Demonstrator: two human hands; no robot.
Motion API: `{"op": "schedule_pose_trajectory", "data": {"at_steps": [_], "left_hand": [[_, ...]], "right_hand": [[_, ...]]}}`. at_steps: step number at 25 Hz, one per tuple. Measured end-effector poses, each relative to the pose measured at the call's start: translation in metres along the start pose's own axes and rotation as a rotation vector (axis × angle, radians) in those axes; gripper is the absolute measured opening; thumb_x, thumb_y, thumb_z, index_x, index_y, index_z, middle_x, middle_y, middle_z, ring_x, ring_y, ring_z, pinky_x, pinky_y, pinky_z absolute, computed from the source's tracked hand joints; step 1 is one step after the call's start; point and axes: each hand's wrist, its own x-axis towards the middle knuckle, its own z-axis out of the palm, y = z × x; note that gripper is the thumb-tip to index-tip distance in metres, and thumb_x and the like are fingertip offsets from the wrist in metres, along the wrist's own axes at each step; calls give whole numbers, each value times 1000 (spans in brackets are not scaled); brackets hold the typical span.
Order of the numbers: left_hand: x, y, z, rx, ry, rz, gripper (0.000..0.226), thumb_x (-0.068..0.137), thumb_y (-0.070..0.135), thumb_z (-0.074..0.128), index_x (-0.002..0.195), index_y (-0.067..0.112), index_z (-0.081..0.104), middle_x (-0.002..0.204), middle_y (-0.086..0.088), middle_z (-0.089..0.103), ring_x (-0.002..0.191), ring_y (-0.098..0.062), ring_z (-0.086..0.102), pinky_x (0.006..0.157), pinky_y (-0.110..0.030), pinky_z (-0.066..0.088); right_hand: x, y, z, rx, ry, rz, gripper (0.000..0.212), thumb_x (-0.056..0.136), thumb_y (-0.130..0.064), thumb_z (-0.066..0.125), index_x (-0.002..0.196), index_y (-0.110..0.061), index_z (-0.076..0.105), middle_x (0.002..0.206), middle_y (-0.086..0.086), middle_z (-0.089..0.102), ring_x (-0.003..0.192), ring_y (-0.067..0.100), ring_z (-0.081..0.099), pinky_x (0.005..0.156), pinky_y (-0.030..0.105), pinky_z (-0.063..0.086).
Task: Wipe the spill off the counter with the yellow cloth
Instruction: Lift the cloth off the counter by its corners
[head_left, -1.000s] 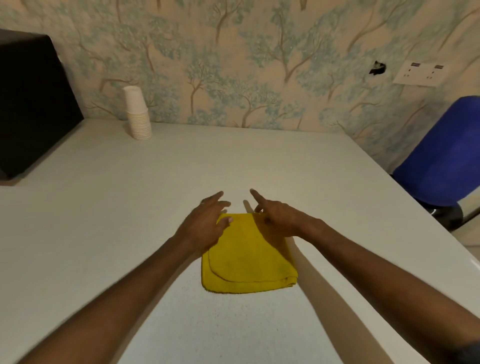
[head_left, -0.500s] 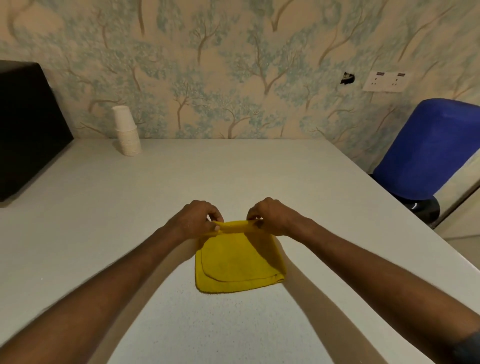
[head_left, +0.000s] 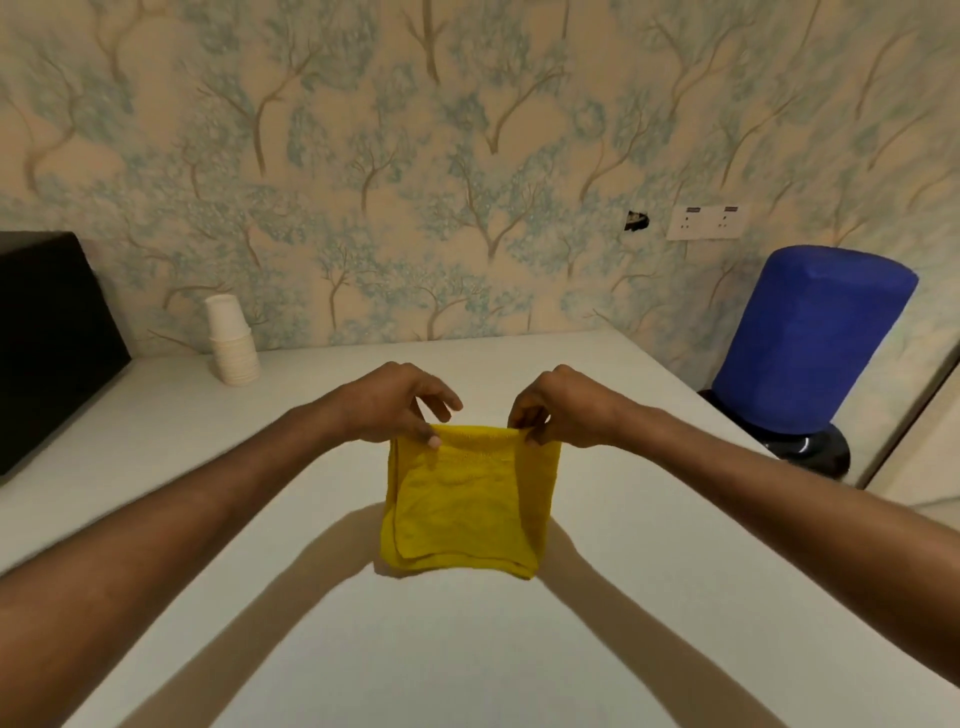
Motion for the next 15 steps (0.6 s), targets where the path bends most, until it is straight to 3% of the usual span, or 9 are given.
{"op": "schedule_pose_trajectory", "data": {"at_steps": [2,4,7,10,13,15], "left_hand": [[18,20,-12,-5,22,35,53,78,23,83,128,27,66,111,5,75,95,-9,72,81,-19,59],[44,41,-19,2,62,61,48,79,25,82,125,29,68,107,9,74,95,-7,71,83,-23,59],[93,70,-21,-8,168,108,39,79,25,82,117,25,73,102,11,74,91,-2,70,78,-17,58],[155,100,-10,-39,251,112,44,80,20,82,123,19,72,108,2,76,98,-10,71,84,-20,57],[218,119,3,-43,303,99,40,82,15,80,121,15,73,113,-4,76,103,-17,71,91,-28,58],[255,123,9,-41,322,95,38,83,11,78,120,14,73,115,-6,76,104,-17,70,88,-23,57]], "right_hand": [[-2,24,-25,-37,73,7,32,79,-16,82,110,-19,76,104,-2,79,88,3,69,70,4,43],[-3,57,-52,-51,150,11,30,78,-17,82,107,-21,77,101,-5,80,81,-3,64,65,0,37],[0,110,-88,-88,200,6,25,76,-14,84,99,-20,79,94,-5,80,76,-3,64,66,6,44],[5,171,-116,-119,219,28,23,74,-8,85,94,-17,79,89,-2,80,78,3,70,75,21,57],[19,236,-134,-130,209,57,24,75,-6,84,97,-15,78,92,0,80,84,8,73,79,27,58],[34,272,-140,-126,183,66,25,77,-5,82,99,-15,78,94,1,80,86,11,73,77,26,56]]}}
